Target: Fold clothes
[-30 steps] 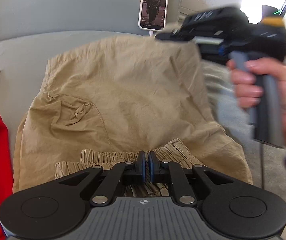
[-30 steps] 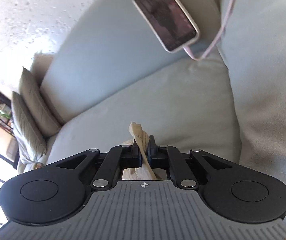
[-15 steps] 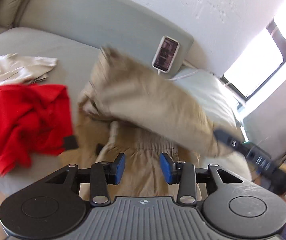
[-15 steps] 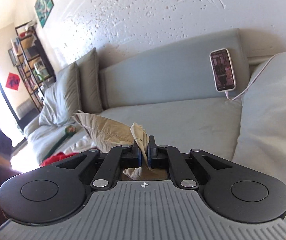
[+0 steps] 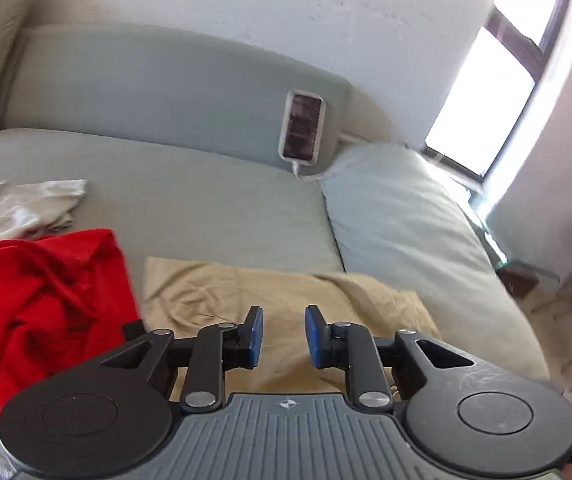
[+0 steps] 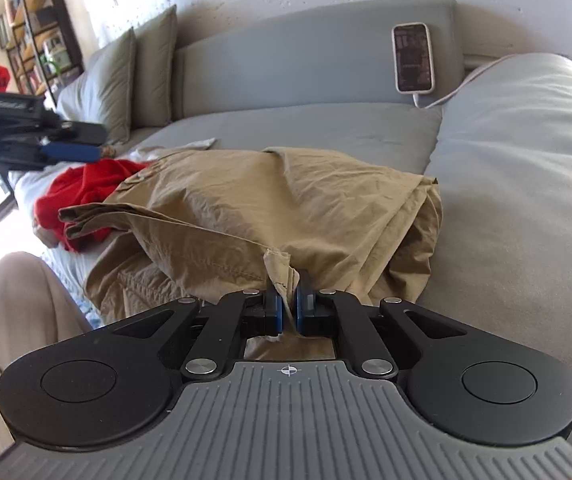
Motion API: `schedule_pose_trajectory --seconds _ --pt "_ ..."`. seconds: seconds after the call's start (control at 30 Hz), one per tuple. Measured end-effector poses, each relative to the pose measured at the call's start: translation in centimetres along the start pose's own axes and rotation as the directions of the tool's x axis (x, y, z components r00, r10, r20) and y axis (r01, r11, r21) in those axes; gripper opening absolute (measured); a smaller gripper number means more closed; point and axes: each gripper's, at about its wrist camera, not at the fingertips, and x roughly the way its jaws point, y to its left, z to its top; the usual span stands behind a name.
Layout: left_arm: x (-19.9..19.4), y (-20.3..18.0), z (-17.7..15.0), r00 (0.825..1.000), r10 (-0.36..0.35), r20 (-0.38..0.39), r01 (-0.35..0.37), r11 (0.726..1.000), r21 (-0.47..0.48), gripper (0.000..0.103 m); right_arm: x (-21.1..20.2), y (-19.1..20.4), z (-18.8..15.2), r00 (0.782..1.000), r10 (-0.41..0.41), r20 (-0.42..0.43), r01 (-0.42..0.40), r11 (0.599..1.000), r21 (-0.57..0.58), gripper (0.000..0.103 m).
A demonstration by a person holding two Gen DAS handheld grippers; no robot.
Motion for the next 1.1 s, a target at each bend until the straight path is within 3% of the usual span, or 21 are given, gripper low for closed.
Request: schedule_pose_trajectory --seconds 0.03,0.13,0.2,0.23,0.37,0.47,0.6,0.63,0.7,0.73,0.83,0.93,1.07,1.1 --pt "1.4 -0.3 -0.5 0.999 0.002 -0.048 -0.001 1.0 0.026 0.006 0.0 0.3 0.1 1.0 -0.008 -0.003 0.007 1.0 -0.023 0.007" --pt "2.9 -0.2 -2.7 0.992 -0.003 -0.124 0.011 0.998 0.062 0.002 -1.3 0.6 0.4 0.999 -0.024 -0.025 0.024 0.999 -0.021 0.016" --pt "3.1 0.1 -4.3 0.988 -0.011 -0.157 0.023 0.997 0.074 0.002 -2.9 0.5 0.4 0.998 -0.053 -0.028 0.053 0.998 0.019 0.043" --pt "3.2 0.3 -5.1 0.985 -0.014 -0.173 0.028 0.996 0.08 0.002 -3.7 0.4 0.4 0.997 -0.067 -0.031 0.068 0.997 0.039 0.045" --pt "2.5 0.1 -6.8 0.987 -0.015 -0.162 0.026 0.997 0.067 0.002 -6.3 0.2 1.8 0.993 -0.097 0.064 0.084 0.981 0.173 0.044" --pt "1.9 -1.0 -7.8 0.99 0.002 -0.144 0.016 0.992 0.127 0.002 -5.5 1.4 3.7 0.987 -0.123 0.103 0.1 0.974 0.204 0.044" --pt "1.2 -1.5 -8.2 0.991 0.012 -0.13 0.008 0.988 0.155 0.004 0.0 3.1 4.0 0.989 -0.145 0.016 0.14 0.976 0.168 0.028" --pt "0.6 -1.3 -7.9 0.993 0.01 -0.114 0.006 0.99 0.143 0.005 1.6 3.3 3.7 0.989 -0.148 -0.016 0.149 0.976 0.16 0.027" --pt "-0.7 -0.9 -7.4 0.997 0.005 -0.08 0.004 0.993 0.118 0.007 4.5 3.5 2.1 0.967 -0.191 -0.17 0.217 0.964 0.155 0.026" --pt "-1.5 -0.6 -6.9 0.999 -0.005 -0.044 0.009 0.995 0.099 0.013 4.9 3.6 0.7 0.958 -0.199 -0.205 0.234 0.958 0.164 0.025" --pt "-2.8 0.6 -4.9 0.998 0.022 0.064 -0.024 0.999 0.026 0.029 3.6 4.9 -0.9 0.956 -0.224 -0.19 0.244 0.966 0.088 0.025" --pt "-2.1 2.6 -2.0 0.98 0.143 0.139 -0.132 0.988 -0.085 0.04 3.3 5.5 -1.1 0.95 -0.235 -0.207 0.248 0.968 0.037 0.026" --pt "1.4 6.5 0.9 0.98 0.196 0.037 -0.18 0.949 -0.26 0.039 3.6 6.1 -1.0 0.944 -0.252 -0.214 0.257 0.966 -0.006 0.027" --pt "2.3 7.3 1.3 0.985 0.171 0.015 -0.159 0.943 -0.293 0.038 3.6 6.2 -1.0 0.943 -0.255 -0.214 0.258 0.966 -0.012 0.027"
